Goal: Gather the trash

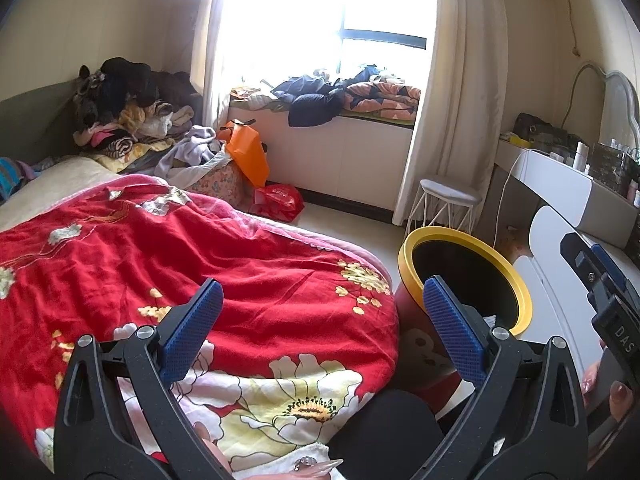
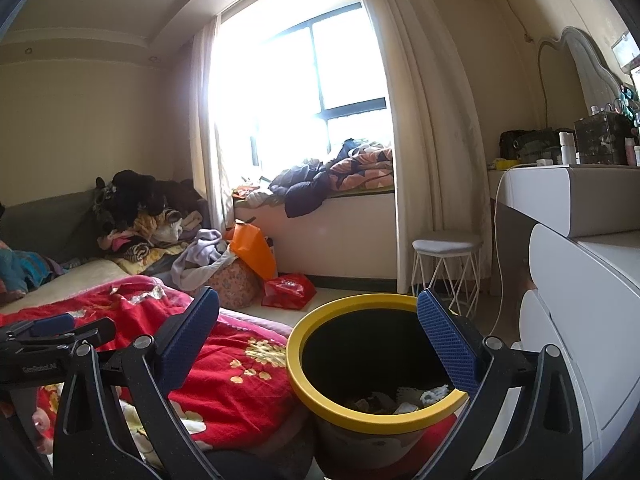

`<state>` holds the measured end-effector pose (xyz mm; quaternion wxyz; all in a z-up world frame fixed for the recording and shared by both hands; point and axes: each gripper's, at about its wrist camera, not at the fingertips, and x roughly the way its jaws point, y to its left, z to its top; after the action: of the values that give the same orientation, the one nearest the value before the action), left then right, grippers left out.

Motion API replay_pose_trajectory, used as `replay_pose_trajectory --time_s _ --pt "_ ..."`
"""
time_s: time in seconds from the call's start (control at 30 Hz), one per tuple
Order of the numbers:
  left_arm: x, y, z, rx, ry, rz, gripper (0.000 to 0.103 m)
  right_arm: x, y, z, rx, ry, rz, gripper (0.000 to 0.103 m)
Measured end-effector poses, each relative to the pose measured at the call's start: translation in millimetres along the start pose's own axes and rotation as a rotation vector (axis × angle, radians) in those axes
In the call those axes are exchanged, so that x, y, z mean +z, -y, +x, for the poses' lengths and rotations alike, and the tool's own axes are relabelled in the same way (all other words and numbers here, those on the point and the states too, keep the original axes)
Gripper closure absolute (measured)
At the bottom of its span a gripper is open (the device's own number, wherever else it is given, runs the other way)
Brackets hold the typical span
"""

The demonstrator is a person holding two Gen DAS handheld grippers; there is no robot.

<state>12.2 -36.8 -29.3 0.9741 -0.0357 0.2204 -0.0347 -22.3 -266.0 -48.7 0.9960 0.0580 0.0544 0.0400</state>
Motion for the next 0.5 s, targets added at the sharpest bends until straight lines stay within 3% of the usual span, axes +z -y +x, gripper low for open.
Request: replay_pose_trajectory --time_s 0.5 --pt "0.5 -0.8 -0.4 -0.002 0.0 -0.002 0.011 0.0 1.5 0.6 -0.001 0.0 0.001 0.006"
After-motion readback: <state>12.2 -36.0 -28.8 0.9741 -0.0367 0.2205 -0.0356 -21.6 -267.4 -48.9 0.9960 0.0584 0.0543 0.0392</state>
